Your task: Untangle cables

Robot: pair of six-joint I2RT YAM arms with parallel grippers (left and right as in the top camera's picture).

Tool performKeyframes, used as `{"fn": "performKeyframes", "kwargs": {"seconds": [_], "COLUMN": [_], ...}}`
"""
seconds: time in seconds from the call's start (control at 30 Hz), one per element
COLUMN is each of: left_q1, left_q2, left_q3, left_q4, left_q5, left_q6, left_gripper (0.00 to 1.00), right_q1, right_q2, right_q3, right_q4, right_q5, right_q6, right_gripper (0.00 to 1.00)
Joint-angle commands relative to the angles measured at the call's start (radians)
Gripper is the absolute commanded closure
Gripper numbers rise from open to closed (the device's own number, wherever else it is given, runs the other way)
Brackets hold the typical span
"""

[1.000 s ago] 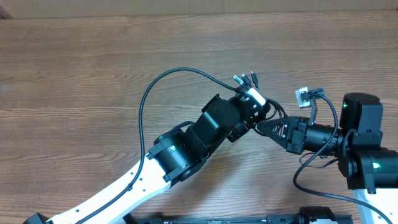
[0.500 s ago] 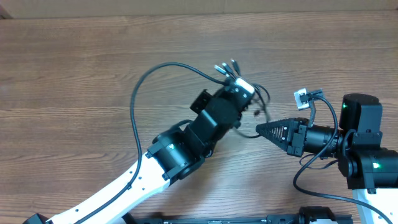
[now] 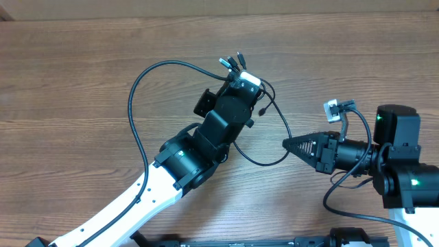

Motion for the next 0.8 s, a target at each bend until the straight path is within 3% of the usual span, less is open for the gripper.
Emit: {"fn": "performKeyframes", "kwargs": {"seconds": [0.0,0.1,0.13,0.27,0.37,0.5,0.63,0.67,0.77], "left_q1": [0.03,0.03,0.03,0.03,0.03,0.03,0.03,0.029,0.029], "left_q2": [-0.011,-0.011,-0.011,-0.011,-0.011,-0.011,-0.011,-0.011,-0.011], "left_q3": [0.014,0.014,0.014,0.014,0.014,0.014,0.014,0.014,0.014], "left_q4": [0.013,0.012,0.011,0.009,0.01,0.019,0.041,0.049,0.055], "left_q5": [-0.06,0.021,0.061,0.167,0.168,0.166,0.167,0.171,0.222], "left_q6": [-0.028,-0.027,-0.024,0.002,-0.004,-0.093,-0.248,-0.364,-0.566], "left_gripper": [0.96,0.96,0.96,0.96,0.96,0.96,0.96,0.96,0.96], "right_q1": [0.003,0.003,0.003,0.003,0.003,0.003,0.003,0.003,0.003], "right_q2": [0.01,0.032,0.038,0.062,0.068,0.068,0.068,0.068,0.068], "right_q3": [0.031,0.031,0.031,0.031,0.031,0.031,0.031,0.031,0.031], "right_q4": [-0.036,-0.052,-0.051,-0.052,-0.051,-0.048,-0.042,-0.042,-0.039], "right_q5": [0.105,0.211,0.234,0.274,0.272,0.263,0.242,0.239,0.231], "right_q6": [-0.013,0.019,0.034,0.067,0.074,0.074,0.073,0.073,0.068], "right_gripper": [0.96,0.92,0.84,0.37,0.18,0.1,0.09,0.08,0.08]}}
